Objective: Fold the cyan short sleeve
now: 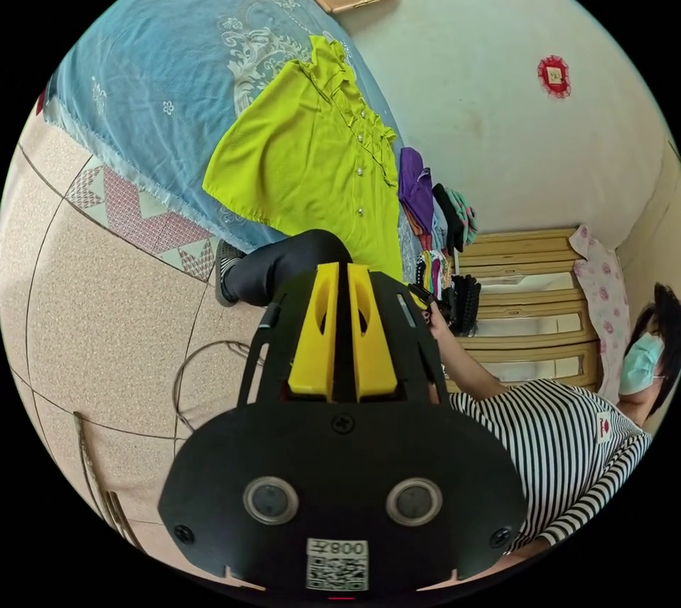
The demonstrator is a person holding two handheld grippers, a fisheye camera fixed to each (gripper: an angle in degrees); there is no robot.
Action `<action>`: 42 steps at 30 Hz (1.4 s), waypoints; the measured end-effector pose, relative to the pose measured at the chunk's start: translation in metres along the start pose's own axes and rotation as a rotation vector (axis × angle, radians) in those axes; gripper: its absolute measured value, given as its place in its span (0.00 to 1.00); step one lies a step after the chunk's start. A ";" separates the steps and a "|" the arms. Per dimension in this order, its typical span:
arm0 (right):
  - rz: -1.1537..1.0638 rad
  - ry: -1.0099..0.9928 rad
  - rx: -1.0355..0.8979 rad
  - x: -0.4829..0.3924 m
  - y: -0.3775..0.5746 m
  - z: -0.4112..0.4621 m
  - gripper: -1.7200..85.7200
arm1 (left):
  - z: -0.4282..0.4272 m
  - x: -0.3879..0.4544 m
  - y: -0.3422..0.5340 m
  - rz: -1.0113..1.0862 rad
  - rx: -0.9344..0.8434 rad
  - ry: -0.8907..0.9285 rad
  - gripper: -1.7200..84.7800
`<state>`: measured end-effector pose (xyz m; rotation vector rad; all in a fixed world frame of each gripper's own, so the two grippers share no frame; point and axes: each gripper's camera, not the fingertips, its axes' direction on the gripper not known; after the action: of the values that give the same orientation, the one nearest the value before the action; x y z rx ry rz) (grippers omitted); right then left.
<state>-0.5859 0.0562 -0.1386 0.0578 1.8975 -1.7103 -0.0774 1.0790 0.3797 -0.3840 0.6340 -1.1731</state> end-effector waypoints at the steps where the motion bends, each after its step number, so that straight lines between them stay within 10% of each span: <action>1: 0.002 -0.001 -0.003 0.003 0.000 0.000 0.09 | 0.002 -0.002 0.001 -0.004 -0.003 0.000 0.05; 26: -0.325 -0.500 0.080 -0.052 -0.011 -0.076 0.03 | 0.084 -0.116 -0.029 -0.180 -0.056 -0.078 0.16; 42: -0.322 -0.452 0.068 -0.083 -0.016 -0.068 0.03 | 0.106 -0.133 -0.071 -0.049 -0.152 -0.150 0.18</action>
<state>-0.5497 0.1441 -0.0866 -0.5881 1.5678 -1.8026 -0.0937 1.1737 0.5373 -0.6132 0.5868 -1.1343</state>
